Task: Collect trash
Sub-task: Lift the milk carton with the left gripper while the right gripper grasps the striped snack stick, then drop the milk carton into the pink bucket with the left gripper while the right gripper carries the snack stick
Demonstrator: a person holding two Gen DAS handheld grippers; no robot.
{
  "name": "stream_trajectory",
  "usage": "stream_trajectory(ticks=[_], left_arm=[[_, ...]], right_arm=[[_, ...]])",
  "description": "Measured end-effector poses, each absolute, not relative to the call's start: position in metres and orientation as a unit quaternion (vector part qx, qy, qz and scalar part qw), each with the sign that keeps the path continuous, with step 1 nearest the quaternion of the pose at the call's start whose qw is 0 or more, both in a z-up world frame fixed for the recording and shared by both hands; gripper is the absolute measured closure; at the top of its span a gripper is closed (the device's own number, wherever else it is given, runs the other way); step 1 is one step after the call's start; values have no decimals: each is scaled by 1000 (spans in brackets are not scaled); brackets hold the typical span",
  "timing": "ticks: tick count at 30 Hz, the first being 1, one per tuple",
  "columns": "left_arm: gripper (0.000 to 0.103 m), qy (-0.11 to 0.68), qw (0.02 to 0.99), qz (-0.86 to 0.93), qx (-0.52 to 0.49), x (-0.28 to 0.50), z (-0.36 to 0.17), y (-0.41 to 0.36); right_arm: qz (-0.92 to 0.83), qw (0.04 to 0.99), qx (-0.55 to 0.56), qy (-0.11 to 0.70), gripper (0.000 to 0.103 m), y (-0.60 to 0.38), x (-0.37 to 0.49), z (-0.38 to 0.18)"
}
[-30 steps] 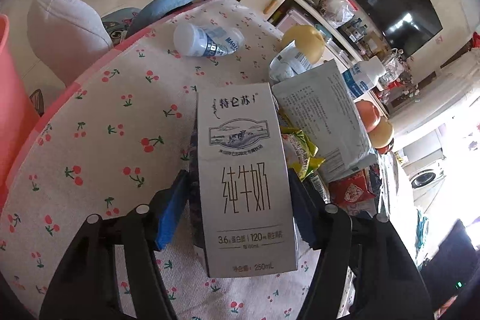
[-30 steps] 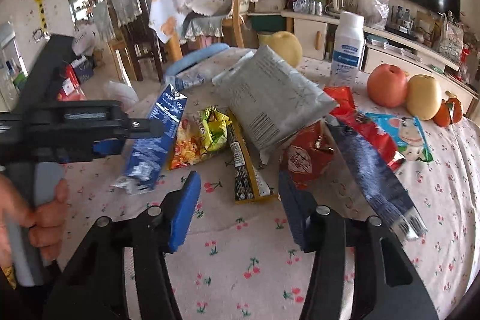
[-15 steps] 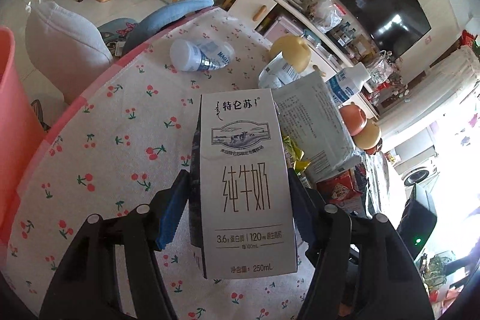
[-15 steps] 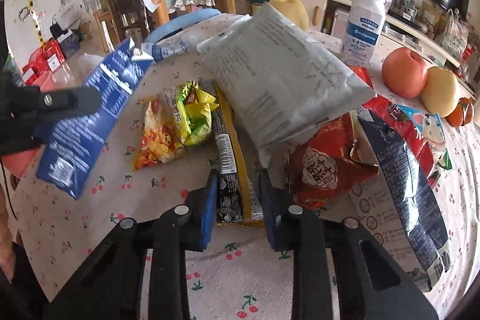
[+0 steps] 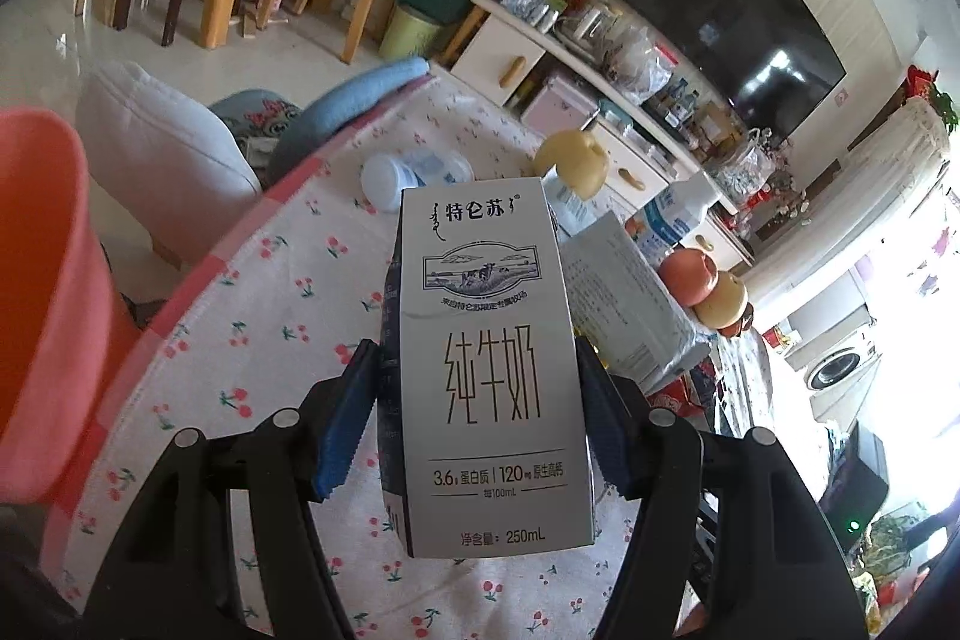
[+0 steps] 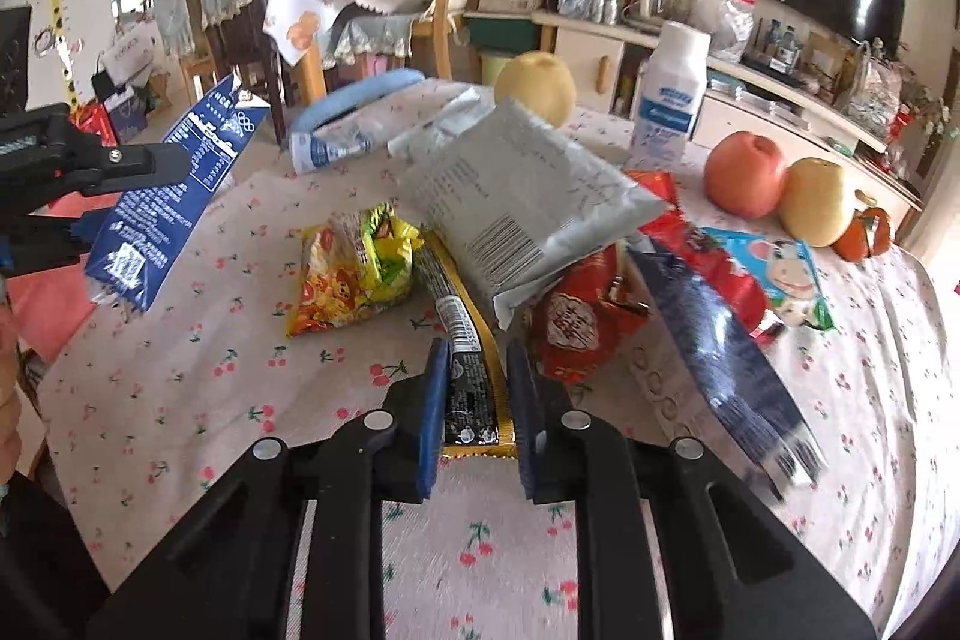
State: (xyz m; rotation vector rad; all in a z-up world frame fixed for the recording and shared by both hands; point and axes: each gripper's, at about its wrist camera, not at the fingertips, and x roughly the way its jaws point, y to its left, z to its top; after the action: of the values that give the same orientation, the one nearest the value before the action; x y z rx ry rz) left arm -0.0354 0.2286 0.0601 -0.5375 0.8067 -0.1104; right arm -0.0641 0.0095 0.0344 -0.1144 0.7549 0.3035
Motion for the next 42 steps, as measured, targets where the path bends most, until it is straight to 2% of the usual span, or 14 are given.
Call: stream_trajectory(ticks=[14, 21, 22, 23, 24, 25, 30, 32, 34, 36, 42], left_arm=[[38, 364, 900, -27, -239, -50, 72, 247], [38, 367, 898, -28, -240, -51, 69, 250], [38, 368, 897, -30, -242, -51, 69, 250], [38, 368, 897, -31, -242, -51, 68, 249], [38, 369, 897, -32, -242, -51, 68, 249], [38, 369, 897, -34, -241, -51, 68, 249], [38, 371, 898, -36, -236, -51, 67, 246], [38, 371, 897, -37, -236, -50, 68, 245], [38, 370, 898, -37, -236, -50, 68, 245], [38, 370, 897, -37, -237, -50, 68, 245], [38, 364, 900, -41, -236, -52, 72, 246]], right_arm=[[140, 932, -42, 331, 82, 10, -127, 68], [166, 891, -19, 422, 79, 17, -145, 26], [174, 887, -18, 427, 76, 18, -145, 23], [182, 886, -16, 427, 65, 19, -145, 21], [182, 888, -17, 423, 48, 20, -144, 21], [180, 889, -17, 420, 38, 21, -142, 22], [180, 886, 5, 428, 38, 24, -122, 9], [180, 888, 0, 423, 46, 29, -118, 6], [174, 891, -14, 419, 74, 35, -115, 5], [160, 892, -40, 421, 85, 41, -113, 1], [147, 898, -45, 411, 88, 38, -119, 6]])
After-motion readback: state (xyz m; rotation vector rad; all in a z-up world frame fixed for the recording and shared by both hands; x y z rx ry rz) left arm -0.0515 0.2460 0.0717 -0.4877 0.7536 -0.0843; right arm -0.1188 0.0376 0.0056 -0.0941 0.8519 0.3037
